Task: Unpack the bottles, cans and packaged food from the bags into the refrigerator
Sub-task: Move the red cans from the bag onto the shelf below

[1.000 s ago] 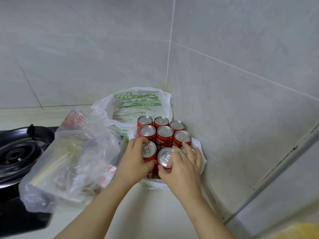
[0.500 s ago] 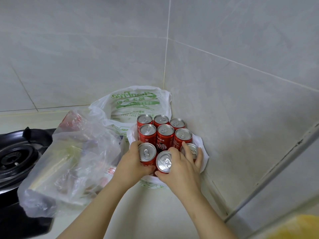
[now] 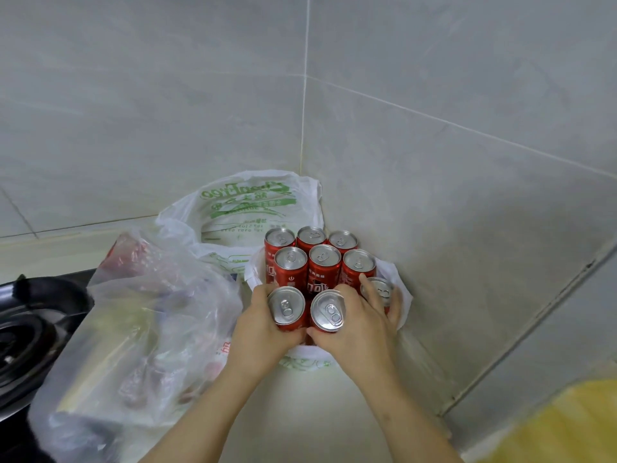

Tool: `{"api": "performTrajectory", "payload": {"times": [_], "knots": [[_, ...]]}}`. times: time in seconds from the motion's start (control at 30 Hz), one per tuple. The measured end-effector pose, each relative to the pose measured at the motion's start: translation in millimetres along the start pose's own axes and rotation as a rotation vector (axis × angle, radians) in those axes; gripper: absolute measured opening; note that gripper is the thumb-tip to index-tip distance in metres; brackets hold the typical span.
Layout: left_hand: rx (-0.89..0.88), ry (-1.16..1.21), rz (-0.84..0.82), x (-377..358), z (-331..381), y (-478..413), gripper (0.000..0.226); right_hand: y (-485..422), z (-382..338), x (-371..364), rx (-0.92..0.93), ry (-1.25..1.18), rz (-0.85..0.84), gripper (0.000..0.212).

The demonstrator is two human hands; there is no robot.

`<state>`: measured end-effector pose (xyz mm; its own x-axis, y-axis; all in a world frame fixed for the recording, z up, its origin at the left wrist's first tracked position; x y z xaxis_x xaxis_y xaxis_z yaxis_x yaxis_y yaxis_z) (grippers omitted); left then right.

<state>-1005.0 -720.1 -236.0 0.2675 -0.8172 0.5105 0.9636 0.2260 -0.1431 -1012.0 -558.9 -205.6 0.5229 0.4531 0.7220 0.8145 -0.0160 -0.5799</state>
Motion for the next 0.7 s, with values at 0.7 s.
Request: {"api": "performTrajectory", "payload": {"times": [0.7], "knots": [[-0.042, 0.228, 0.499, 151.0, 49.3, 11.7, 0.056, -67.4, -109.9, 20.8, -0.044, -1.078, -0.362, 0.052]]}}
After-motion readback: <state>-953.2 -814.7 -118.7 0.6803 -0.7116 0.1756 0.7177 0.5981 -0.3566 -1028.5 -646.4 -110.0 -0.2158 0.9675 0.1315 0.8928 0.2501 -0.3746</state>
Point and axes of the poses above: each hand's wrist, its own y-axis away from the middle knuckle, its own x-axis out of the back of the hand, z = x × y, the point moved 9 cm from there along -y, towards the middle knuckle, and after that the axes turned 2 degrees about -x, right-handed, at the moved point
